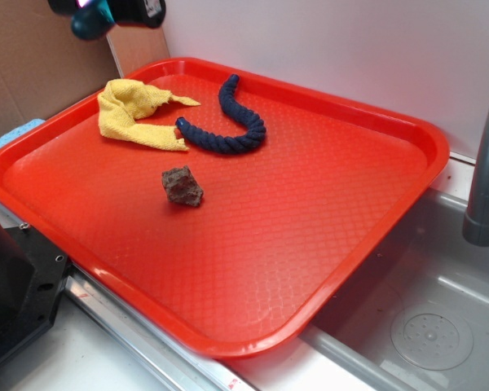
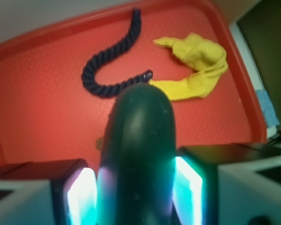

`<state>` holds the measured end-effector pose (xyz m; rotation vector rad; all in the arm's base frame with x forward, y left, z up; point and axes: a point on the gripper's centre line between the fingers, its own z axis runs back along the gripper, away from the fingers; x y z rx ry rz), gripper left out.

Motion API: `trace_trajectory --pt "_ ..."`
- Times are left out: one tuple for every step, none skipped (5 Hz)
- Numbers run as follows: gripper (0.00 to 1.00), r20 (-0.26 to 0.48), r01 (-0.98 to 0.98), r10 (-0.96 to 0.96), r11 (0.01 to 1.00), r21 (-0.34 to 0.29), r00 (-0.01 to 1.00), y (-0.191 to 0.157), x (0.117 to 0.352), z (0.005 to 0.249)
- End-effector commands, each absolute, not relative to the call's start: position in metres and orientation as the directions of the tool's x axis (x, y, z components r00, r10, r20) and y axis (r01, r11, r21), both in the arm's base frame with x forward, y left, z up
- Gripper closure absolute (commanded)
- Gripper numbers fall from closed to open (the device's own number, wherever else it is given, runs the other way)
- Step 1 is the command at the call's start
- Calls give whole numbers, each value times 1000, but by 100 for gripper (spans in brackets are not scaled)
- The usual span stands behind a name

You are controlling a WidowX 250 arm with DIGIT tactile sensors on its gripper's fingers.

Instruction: Grab the plastic pickle.

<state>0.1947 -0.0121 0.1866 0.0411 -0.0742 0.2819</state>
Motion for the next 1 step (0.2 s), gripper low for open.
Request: trace_trajectory --pt "100 71 -302 300 953 17 951 -6 209 201"
